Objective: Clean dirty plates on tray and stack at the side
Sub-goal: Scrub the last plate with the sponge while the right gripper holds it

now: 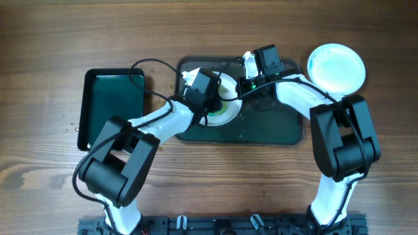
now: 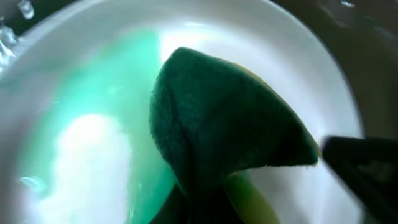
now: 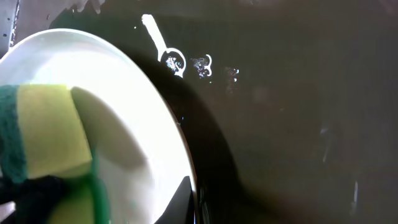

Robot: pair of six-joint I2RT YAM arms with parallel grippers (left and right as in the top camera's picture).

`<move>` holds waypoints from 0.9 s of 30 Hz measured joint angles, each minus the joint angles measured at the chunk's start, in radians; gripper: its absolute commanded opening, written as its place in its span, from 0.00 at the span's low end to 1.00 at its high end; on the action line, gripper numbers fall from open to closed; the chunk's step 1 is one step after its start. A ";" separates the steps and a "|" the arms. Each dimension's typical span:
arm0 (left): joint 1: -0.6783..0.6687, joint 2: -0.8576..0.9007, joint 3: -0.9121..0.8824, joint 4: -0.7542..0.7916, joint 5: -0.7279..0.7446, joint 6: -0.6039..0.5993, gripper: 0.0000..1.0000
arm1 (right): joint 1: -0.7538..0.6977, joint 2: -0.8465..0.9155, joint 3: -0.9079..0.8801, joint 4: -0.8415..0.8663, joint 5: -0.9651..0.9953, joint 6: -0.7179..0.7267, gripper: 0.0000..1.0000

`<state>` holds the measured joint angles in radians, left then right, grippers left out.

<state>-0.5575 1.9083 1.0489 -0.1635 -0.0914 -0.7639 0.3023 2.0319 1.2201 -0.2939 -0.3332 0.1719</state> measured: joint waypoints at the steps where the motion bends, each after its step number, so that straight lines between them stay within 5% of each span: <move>1: -0.005 -0.002 0.006 -0.029 -0.044 0.003 0.04 | 0.000 0.000 0.000 0.000 -0.002 0.000 0.04; 7: -0.014 -0.010 0.012 -0.138 -0.290 0.034 0.04 | 0.002 0.001 0.000 0.000 -0.007 0.005 0.04; 13: -0.008 -0.032 -0.003 -0.155 -0.383 0.056 0.04 | 0.005 0.001 0.002 -0.014 -0.016 0.008 0.04; 27: 0.180 -0.237 -0.024 -0.159 -0.179 0.057 0.04 | 0.001 -0.036 0.013 -0.039 0.044 -0.026 0.04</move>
<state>-0.3771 1.6714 1.0248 -0.3225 -0.2703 -0.7071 0.3031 1.9957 1.2331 -0.3332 -0.2890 0.1459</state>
